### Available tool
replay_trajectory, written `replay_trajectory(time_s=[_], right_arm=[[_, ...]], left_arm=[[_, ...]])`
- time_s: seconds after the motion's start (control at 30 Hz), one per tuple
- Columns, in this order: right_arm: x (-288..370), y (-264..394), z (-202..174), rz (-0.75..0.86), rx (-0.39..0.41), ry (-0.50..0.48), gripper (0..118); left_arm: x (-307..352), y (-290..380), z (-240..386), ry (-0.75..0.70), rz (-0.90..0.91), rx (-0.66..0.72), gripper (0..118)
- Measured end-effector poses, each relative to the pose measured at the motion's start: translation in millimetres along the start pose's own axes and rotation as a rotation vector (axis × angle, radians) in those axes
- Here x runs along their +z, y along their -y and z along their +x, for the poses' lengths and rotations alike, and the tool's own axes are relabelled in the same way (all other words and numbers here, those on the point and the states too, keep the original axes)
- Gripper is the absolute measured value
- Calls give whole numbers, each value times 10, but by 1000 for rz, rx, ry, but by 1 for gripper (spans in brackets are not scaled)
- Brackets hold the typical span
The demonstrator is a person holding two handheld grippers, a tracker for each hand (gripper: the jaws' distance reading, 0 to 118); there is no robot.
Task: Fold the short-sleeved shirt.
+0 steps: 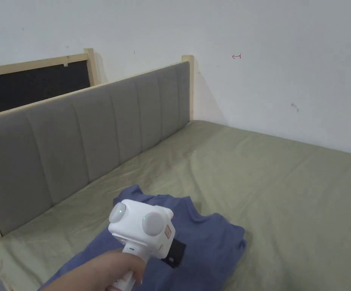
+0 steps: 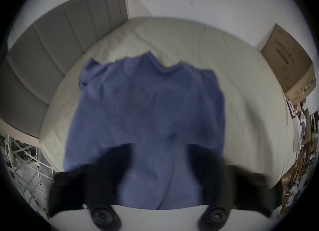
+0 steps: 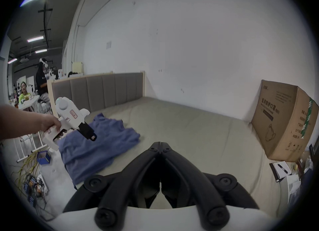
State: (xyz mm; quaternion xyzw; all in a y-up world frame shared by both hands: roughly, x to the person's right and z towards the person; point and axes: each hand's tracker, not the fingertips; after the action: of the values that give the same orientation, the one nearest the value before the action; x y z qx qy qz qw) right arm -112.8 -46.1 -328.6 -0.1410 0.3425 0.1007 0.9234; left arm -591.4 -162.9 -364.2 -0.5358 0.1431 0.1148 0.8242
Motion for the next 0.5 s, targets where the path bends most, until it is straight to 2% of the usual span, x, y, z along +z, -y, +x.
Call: replay_trajectory(time_s=[0.07, 0.17, 0.27, 0.33, 0.4, 0.5], right_arm=[[-50, 71, 22, -36, 9, -3, 0], [-118, 162, 31, -72, 2, -7, 0], [-176, 243, 26, -101, -18, -24, 0], [-210, 288, 8, -125, -16, -36, 0], [-235, 321, -7, -139, -10, -54, 0], [-254, 357, -14, -147, -14, -64, 0]], left_arm=[[-241, -13, -46, 34, -50, 83, 116], [-488, -131, -92, 70, -35, 160, 116], [-764, -150, -124, 43, -58, 128, 116], [-928, -88, -125, 13, -156, 102, 116], [-958, -59, -50, 6, -127, 64, 118], [-949, -75, 3, -31, -133, 76, 118]])
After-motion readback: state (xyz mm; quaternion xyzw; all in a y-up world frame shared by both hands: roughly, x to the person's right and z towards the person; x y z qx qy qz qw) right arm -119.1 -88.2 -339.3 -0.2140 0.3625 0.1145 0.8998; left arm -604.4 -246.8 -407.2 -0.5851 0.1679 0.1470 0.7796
